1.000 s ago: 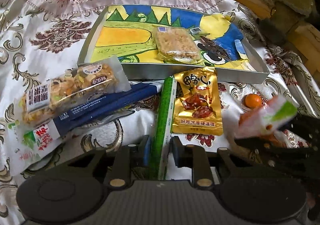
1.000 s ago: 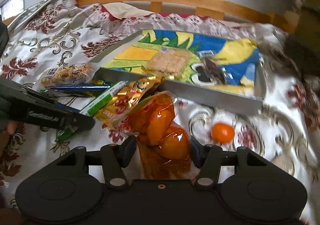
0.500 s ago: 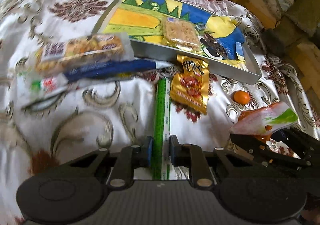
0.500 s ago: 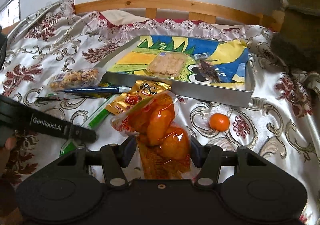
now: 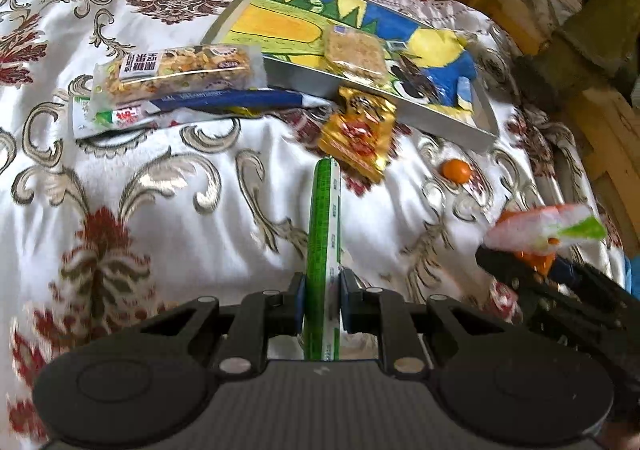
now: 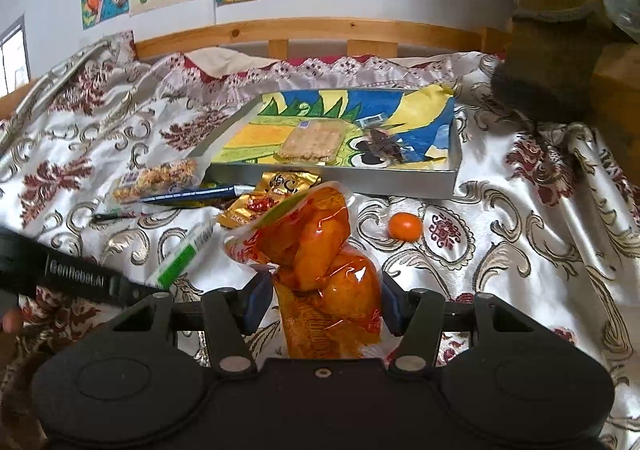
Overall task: Organize snacks
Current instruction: 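Carry both snacks over the tray and open both tools to drop them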
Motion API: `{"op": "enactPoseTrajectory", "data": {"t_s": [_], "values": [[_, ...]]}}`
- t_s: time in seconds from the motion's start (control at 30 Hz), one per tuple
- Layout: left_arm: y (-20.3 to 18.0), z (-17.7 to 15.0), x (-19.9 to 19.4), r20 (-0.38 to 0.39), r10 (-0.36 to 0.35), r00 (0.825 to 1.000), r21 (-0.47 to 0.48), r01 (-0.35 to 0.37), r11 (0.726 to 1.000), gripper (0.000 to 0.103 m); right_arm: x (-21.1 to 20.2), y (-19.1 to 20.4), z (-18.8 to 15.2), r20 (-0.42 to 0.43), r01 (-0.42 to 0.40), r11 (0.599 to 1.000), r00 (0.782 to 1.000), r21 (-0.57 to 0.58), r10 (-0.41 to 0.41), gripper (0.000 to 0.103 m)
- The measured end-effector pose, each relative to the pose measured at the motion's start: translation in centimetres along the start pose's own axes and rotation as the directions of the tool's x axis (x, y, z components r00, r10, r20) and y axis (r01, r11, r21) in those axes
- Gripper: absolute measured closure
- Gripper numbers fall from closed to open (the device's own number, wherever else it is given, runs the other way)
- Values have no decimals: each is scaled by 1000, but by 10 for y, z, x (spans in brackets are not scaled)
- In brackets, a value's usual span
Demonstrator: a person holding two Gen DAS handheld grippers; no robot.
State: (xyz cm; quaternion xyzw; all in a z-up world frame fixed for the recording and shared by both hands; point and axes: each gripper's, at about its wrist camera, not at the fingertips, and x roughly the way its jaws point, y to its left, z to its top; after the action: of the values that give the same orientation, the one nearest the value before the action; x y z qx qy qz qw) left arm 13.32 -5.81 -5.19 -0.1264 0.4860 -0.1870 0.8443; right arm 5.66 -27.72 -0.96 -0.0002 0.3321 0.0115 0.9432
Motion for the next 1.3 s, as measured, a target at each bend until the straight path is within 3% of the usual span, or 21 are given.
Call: {"op": "enactPoseTrajectory", "data": {"t_s": [0.37,0.67,1.0,1.2,1.3], "values": [[-13,-16,-28,26,-47,999,-1,47,999,85,-31,-4,-1,58,-18,1000,998,22,17,45],[-19,-8,-36,80,-65,995,-27,67,997,85,-40,-14,11,115,-10,999,993,38,6,45],[-48,48,-22,178,-83,981,-9,86,996,85,-9,-37,59,104,-63,997,993,43,59,45],[-65,105,3,258,-82,963,5,84,996,85,36,-51,110,132,-21,998,991,-56,28,45],[-70,134,21,286,-53,957,25,48,999,85,61,-60,131,154,8,998,988,-61,1,45]]}}
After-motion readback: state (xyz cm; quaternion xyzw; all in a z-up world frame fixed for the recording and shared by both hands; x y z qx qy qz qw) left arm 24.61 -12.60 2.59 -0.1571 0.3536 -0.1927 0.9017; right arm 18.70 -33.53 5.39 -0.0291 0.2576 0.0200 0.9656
